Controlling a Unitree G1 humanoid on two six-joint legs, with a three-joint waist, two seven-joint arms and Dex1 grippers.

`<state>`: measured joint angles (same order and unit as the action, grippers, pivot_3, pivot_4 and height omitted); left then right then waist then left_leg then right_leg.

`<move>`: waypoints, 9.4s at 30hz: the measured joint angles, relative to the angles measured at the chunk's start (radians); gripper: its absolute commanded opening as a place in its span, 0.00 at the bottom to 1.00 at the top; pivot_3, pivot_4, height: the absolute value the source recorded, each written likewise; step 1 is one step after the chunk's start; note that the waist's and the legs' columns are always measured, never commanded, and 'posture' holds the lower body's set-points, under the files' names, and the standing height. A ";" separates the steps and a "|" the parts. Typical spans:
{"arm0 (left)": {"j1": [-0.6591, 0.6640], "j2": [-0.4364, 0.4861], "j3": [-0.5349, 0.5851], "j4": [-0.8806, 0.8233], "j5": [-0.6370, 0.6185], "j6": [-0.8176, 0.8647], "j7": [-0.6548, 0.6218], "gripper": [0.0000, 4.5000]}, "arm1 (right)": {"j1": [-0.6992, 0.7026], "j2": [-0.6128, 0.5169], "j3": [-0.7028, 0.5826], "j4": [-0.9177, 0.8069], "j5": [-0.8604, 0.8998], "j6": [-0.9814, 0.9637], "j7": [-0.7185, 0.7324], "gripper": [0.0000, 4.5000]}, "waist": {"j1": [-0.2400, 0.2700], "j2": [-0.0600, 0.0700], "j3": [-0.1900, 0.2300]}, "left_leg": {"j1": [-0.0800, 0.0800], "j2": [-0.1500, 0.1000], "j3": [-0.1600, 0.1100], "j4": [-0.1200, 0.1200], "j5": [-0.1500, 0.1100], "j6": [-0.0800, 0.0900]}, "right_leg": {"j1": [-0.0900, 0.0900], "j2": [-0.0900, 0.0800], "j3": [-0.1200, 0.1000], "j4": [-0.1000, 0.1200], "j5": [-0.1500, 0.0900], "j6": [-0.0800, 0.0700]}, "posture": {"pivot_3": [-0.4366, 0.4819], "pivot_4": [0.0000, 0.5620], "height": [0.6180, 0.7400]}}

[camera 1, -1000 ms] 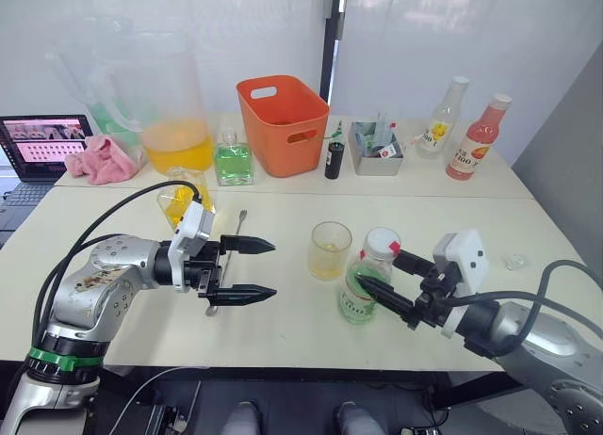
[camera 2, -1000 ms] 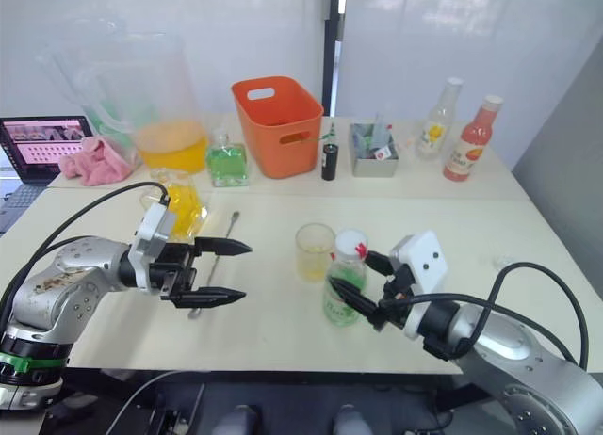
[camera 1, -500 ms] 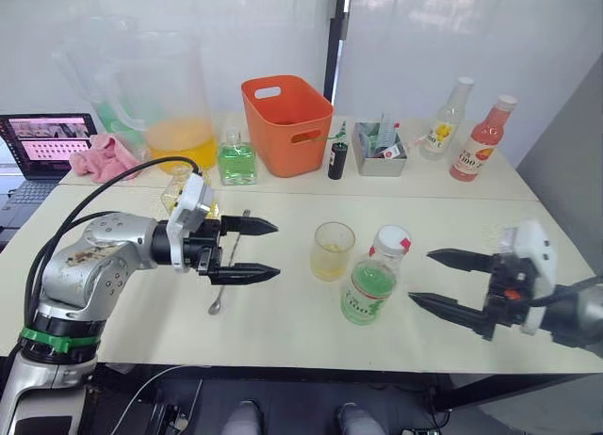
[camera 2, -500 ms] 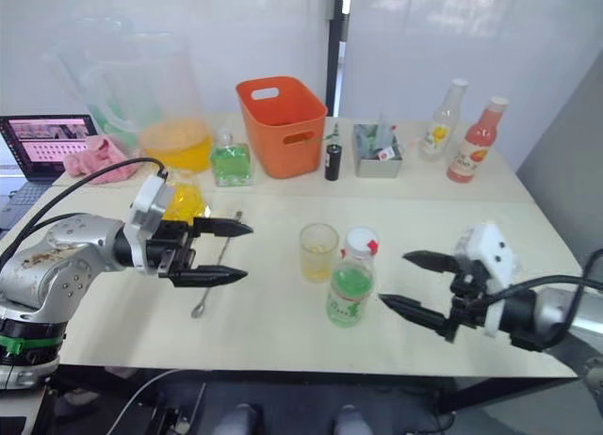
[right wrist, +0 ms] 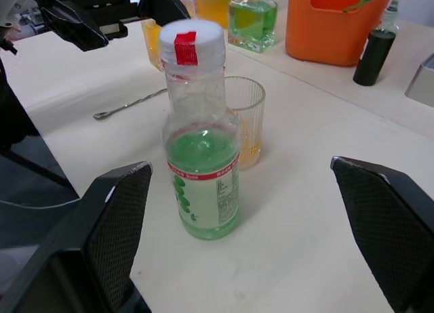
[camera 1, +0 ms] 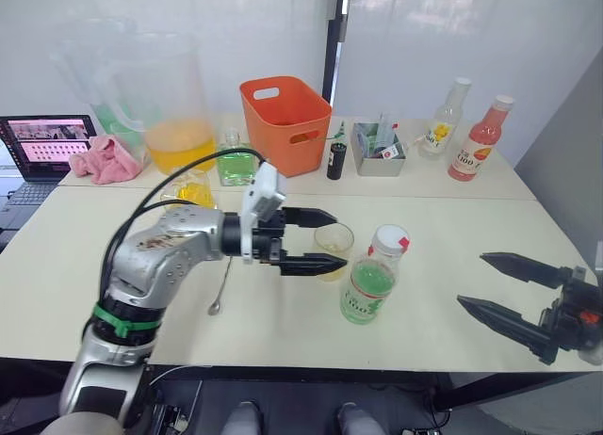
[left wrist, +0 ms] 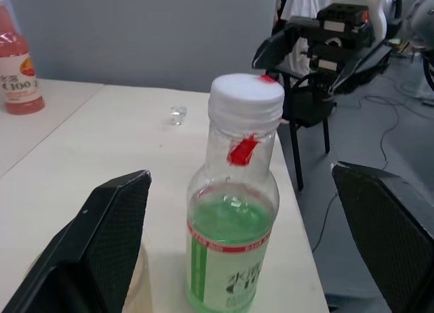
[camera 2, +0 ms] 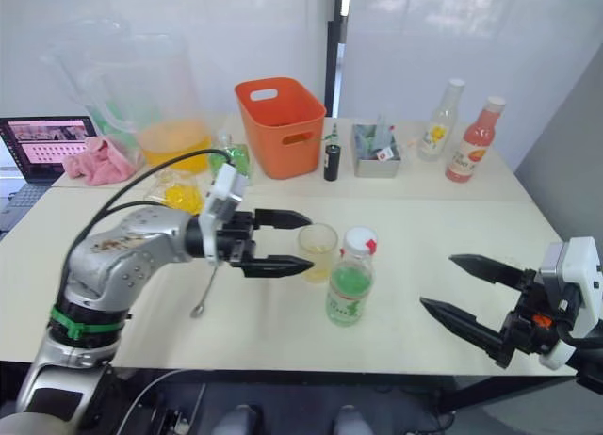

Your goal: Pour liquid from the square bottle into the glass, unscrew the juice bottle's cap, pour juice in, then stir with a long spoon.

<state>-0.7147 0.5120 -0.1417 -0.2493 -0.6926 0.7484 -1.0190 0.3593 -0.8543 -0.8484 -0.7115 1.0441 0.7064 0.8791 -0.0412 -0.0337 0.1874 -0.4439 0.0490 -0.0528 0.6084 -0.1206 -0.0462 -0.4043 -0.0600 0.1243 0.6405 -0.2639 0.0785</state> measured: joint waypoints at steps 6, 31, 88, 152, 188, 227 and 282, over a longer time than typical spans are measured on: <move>-0.009 -0.085 -0.082 0.013 0.096 -0.025 0.075 1.00 | 0.059 0.031 -0.010 -0.049 0.021 0.004 -0.079 0.99 | 0.000 0.000 0.000 | 0.000 0.000 0.000 0.000 0.000 0.000 | 0.000 0.000 0.000 0.000 0.000 0.000 | 0.48 0.27 1.00; -0.037 -0.234 -0.167 0.070 0.200 -0.067 0.133 1.00 | 0.124 0.061 -0.024 -0.084 0.023 -0.039 -0.161 0.99 | 0.003 0.000 0.000 | 0.000 -0.001 0.000 0.000 0.000 0.000 | 0.000 0.000 0.000 -0.001 0.000 0.000 | 0.48 0.27 1.00; 0.022 0.048 -0.072 -0.108 0.119 0.033 0.071 0.32 | -0.637 -0.133 0.535 0.018 0.156 0.022 -0.271 1.00 | -0.025 0.000 -0.001 | 0.003 0.000 0.000 -0.001 0.000 0.000 | 0.000 0.000 0.001 0.001 0.000 -0.001 | 0.48 0.27 1.00; 0.076 0.004 -0.057 -0.191 0.101 0.086 0.187 0.32 | -1.283 0.118 0.985 0.832 -0.429 -0.176 0.641 1.00 | -0.004 0.000 -0.001 | 0.003 0.000 0.000 -0.002 0.000 0.000 | 0.000 0.001 0.000 0.001 0.003 0.006 | 0.48 0.27 1.00; 0.079 -0.025 -0.061 -0.148 0.106 0.052 0.162 0.32 | -0.863 0.116 0.694 -0.081 0.227 0.372 -0.788 0.37 | 0.001 0.000 -0.001 | 0.001 0.000 0.000 -0.002 0.000 0.000 | 0.001 0.000 0.000 -0.005 0.000 -0.002 | 0.48 0.27 1.00; 0.114 0.003 -0.033 -0.237 0.089 0.107 0.234 0.32 | -1.387 0.090 1.195 0.825 -0.424 -0.253 0.688 0.82 | -0.011 0.000 -0.001 | 0.001 0.001 0.000 -0.003 0.000 0.000 | 0.001 0.000 0.000 -0.007 0.004 0.003 | 0.48 0.27 1.00; 0.090 -0.025 -0.037 -0.168 0.066 0.108 0.245 0.32 | -0.968 0.074 0.759 0.098 0.024 0.320 -0.376 0.37 | -0.002 0.000 -0.001 | -0.001 0.000 0.000 -0.002 0.000 0.001 | 0.001 0.000 0.000 -0.009 0.003 0.000 | 0.48 0.27 1.00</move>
<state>-0.6250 0.4869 -0.1784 -0.4177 -0.6270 0.8566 -0.7740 -0.6092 -0.7802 -0.0890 -0.6132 1.0686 1.0265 0.5027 -0.0430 -0.0336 0.1859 -0.4449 0.0494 -0.0528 0.6061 -0.1208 -0.0456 -0.4034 -0.0599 0.1243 0.6315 -0.2611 0.0786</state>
